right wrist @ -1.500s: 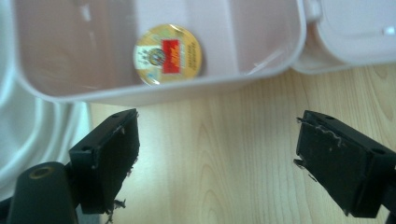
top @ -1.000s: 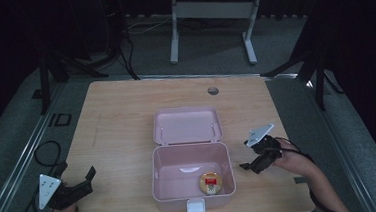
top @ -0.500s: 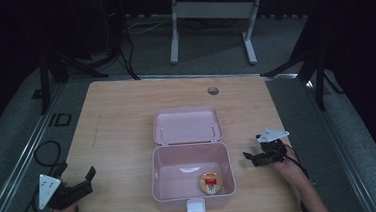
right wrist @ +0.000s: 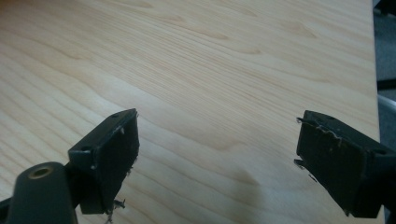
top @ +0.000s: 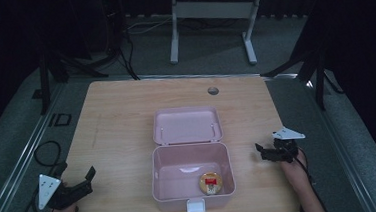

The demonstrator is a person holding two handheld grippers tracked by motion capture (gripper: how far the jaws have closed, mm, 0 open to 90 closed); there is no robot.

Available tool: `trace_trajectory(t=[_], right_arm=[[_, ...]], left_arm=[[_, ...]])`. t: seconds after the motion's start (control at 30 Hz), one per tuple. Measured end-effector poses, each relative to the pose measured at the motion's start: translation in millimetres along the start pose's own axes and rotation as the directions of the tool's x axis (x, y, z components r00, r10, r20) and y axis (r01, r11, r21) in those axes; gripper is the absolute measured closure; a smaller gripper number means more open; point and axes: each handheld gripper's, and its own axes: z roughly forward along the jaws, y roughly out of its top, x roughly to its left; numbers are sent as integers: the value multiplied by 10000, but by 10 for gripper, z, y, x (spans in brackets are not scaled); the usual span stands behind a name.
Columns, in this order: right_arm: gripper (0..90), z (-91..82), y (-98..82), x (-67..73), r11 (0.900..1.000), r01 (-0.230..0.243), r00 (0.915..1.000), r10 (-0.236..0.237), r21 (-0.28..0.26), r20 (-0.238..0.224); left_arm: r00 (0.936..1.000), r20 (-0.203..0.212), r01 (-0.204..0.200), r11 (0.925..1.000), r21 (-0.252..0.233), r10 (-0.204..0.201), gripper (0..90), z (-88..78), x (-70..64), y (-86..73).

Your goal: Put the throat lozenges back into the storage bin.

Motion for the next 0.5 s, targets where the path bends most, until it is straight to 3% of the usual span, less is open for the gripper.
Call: trace_trajectory(t=[0.03, 0.17, 0.3, 0.37, 0.4, 0.43, 0.5], right_arm=[[129, -3, -17, -17, 10000, -73, 9998, 72, 67, 187], [128, -38, -89, -122, 9970, -734, 9970, 740, -265, 220], [128, -105, -149, -223, 9839, -1628, 9811, 1694, -742, 931], [128, -116, -160, -236, 9807, -1758, 9770, 1845, -856, 1068], [128, -136, -187, -276, 9705, -2144, 9650, 2279, -1103, 1297], [129, -140, -195, -283, 9677, -2211, 9616, 2370, -1208, 1384], [128, -128, -206, -286, 9695, -2153, 9637, 2304, -1174, 1347]], left_arm=[[10000, 2, 1, 10000, 3, -1, 3, 0, 0, 0], [10000, -10, 5, 10000, 0, -5, 3, 0, 1, 0], [10000, -13, 14, 10000, 2, -14, 3, 1, 2, 0], [10000, -13, 14, 10000, 2, -14, 3, 1, 2, 0], [10000, -4, 6, 10000, 11, -6, 3, 2, 2, 1], [10000, -3, 3, 10000, 12, -3, 3, 2, 2, 1], [10000, 2, 5, 10000, 14, -5, 3, 1, 3, 1]])
